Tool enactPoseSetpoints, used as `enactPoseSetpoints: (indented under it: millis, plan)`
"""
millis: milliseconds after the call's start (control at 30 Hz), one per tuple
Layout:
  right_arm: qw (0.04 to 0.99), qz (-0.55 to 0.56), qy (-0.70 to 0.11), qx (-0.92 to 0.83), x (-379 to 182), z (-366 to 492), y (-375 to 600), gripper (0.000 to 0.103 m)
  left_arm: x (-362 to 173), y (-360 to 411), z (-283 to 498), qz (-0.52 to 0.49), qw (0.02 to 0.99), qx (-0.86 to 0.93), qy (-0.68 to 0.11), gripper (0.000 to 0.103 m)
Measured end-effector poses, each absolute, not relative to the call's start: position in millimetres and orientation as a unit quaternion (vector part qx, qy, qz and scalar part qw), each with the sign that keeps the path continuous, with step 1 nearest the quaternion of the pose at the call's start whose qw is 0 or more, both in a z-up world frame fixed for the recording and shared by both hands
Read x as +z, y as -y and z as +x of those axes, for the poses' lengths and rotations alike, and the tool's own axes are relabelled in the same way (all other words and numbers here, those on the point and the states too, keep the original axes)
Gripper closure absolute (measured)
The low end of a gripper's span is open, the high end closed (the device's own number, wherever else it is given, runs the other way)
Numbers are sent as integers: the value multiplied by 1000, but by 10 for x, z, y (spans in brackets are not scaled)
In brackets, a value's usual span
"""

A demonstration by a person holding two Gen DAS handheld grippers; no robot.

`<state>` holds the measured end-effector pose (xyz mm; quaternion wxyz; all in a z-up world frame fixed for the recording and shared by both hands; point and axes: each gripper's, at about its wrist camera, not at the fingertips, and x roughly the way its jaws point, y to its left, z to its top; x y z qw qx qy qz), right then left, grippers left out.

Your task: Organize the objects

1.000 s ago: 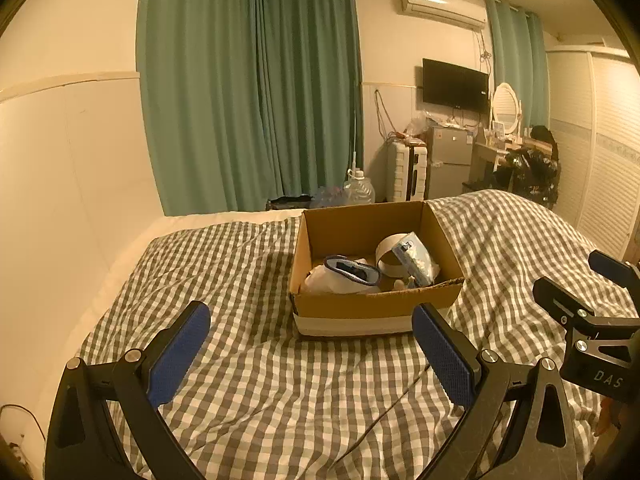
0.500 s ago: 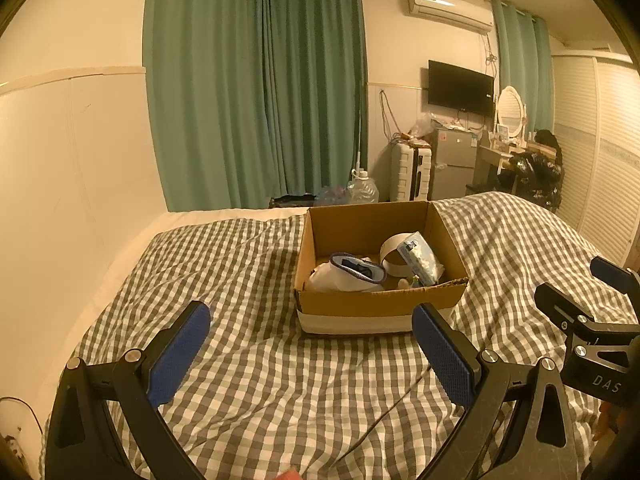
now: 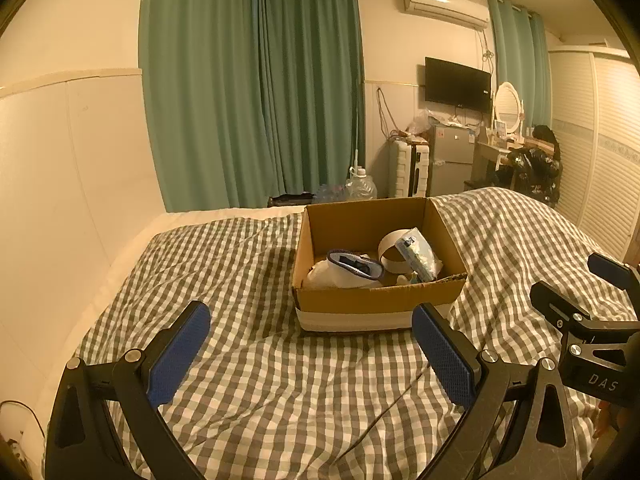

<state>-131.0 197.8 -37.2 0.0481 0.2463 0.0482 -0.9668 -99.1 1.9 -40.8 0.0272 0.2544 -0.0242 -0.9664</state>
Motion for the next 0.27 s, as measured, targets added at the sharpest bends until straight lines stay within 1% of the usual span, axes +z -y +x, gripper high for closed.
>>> enactPoseSetpoints:
  millis: [267]
  plan:
    - [47, 250, -53, -966, -384, -1322, -1963, 2, -411, -26, -981, 253, 21, -967, 25, 0]
